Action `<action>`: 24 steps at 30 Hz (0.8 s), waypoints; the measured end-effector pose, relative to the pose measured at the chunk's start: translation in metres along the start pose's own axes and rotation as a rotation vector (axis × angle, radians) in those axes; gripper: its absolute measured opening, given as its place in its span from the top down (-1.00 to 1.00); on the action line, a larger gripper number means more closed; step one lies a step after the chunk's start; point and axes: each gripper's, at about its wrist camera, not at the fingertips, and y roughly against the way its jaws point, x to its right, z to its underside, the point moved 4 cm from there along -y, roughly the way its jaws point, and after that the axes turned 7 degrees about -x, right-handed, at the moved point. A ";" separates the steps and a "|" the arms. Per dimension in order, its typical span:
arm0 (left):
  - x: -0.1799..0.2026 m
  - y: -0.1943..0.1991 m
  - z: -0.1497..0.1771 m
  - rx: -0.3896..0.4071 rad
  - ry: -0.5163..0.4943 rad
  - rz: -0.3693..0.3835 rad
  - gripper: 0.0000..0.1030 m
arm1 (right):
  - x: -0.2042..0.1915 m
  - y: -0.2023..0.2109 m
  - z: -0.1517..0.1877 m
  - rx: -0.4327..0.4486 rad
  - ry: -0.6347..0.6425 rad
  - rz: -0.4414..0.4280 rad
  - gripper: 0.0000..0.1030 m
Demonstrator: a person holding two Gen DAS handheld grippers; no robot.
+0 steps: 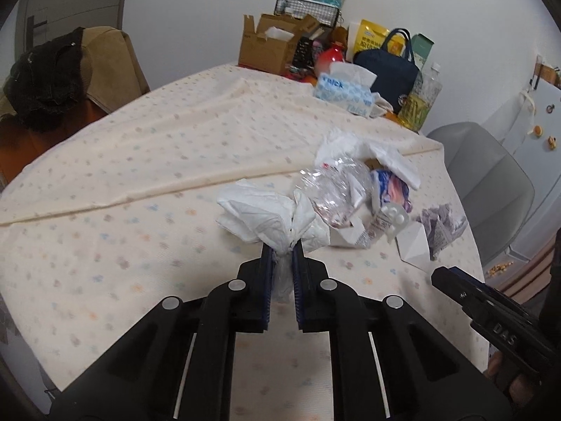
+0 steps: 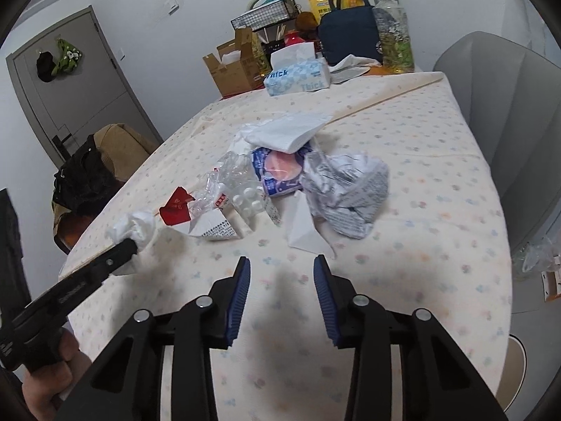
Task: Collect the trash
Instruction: 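Lift the white tissue with the left gripper while the right gripper grasps a white paper scrap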
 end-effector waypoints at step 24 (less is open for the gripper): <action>0.000 0.019 -0.002 0.036 -0.011 0.029 0.79 | -0.017 0.006 -0.007 0.005 0.034 -0.046 0.89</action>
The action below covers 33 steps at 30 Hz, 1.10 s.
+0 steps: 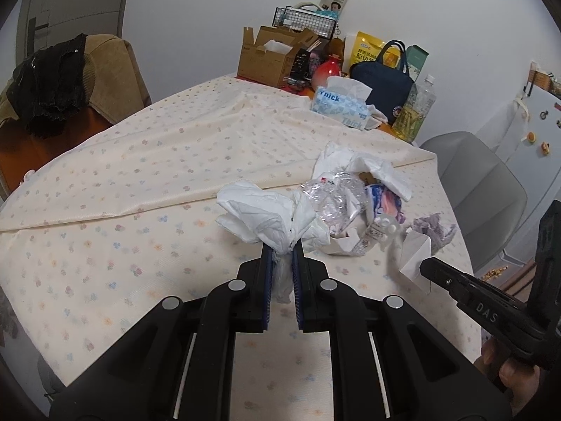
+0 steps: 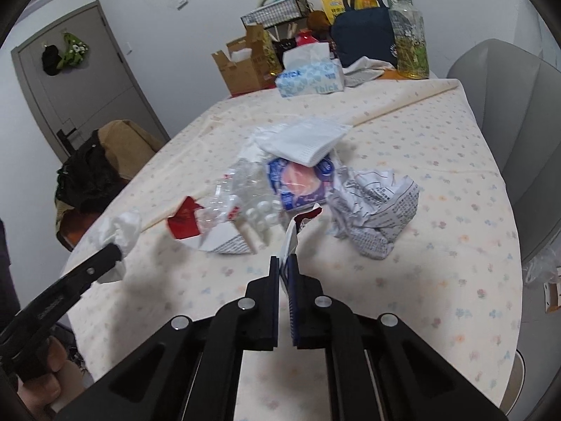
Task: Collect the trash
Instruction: 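Lift the white tissue with the left gripper while the right gripper grasps a white paper scrap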
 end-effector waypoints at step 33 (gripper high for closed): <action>0.132 0.059 0.019 0.067 -0.246 0.165 0.78 | 0.072 0.185 0.052 0.272 -0.117 0.128 0.90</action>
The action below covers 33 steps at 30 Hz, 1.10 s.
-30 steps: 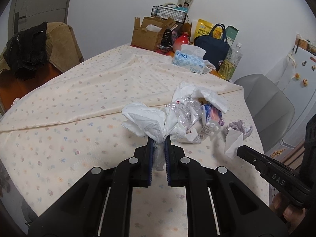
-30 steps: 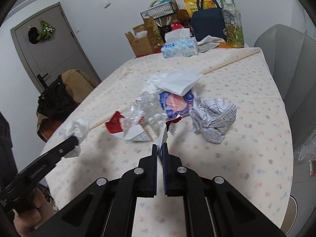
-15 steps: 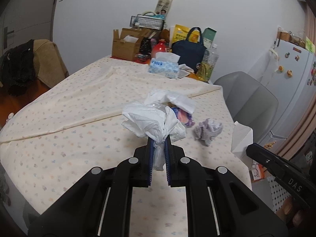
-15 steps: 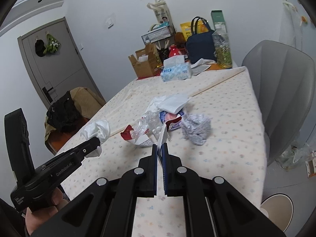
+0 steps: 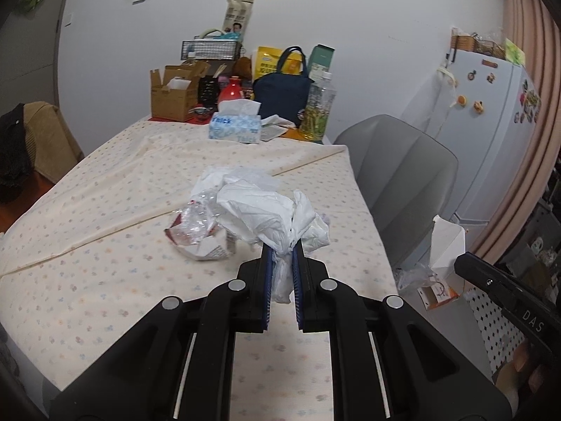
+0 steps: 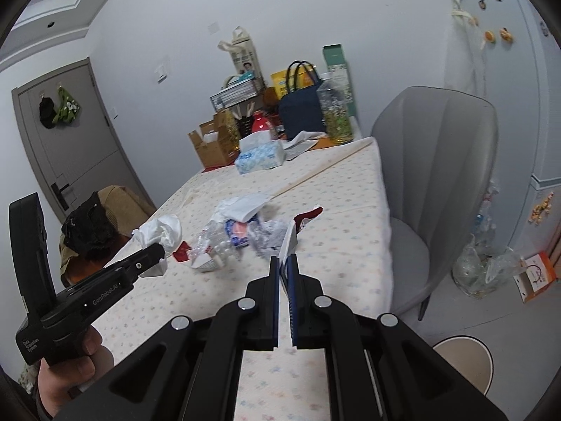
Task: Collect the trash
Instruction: 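Lift the white tissue with the left gripper while the right gripper grasps a white paper scrap, then carry both items to the floor bin while the right gripper releases its paper inside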
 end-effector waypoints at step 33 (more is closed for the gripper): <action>0.223 -0.101 0.043 -0.199 -0.328 0.255 0.79 | 0.223 0.034 0.078 -0.045 -0.320 0.270 0.89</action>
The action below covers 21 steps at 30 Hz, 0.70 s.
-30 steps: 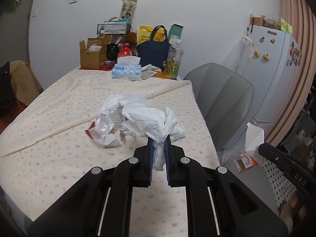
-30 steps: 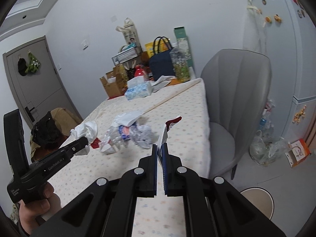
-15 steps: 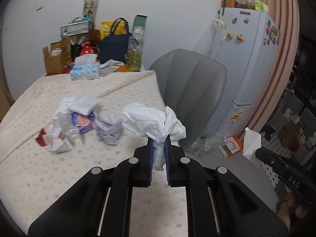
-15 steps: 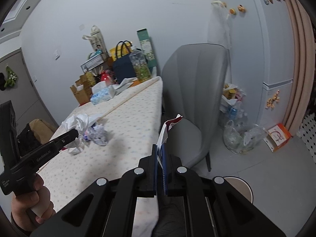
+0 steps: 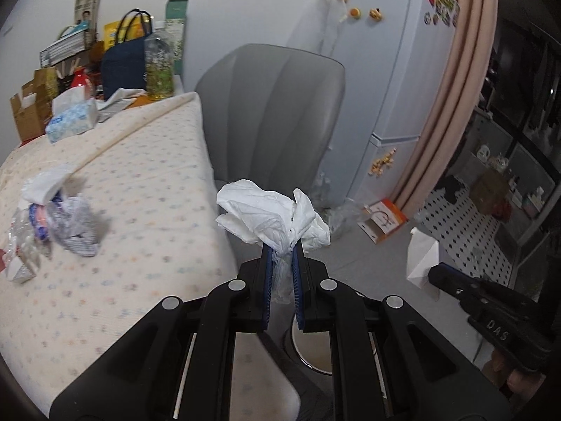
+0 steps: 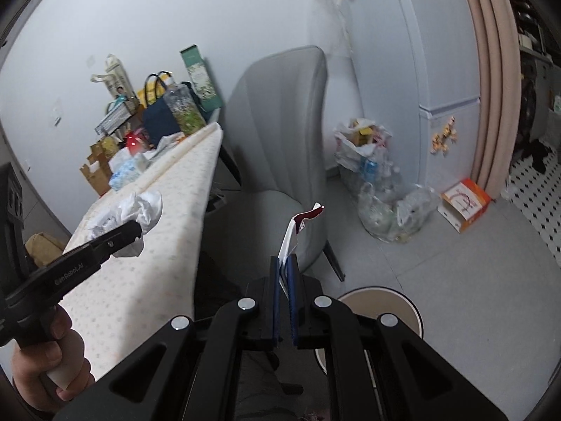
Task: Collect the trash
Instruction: 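Carry both items to the floor bin while the right gripper releases its paper inside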
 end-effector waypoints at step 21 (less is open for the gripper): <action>0.079 -0.088 0.015 -0.206 -0.130 0.106 0.78 | 0.109 0.001 0.017 0.036 -0.267 0.240 -0.72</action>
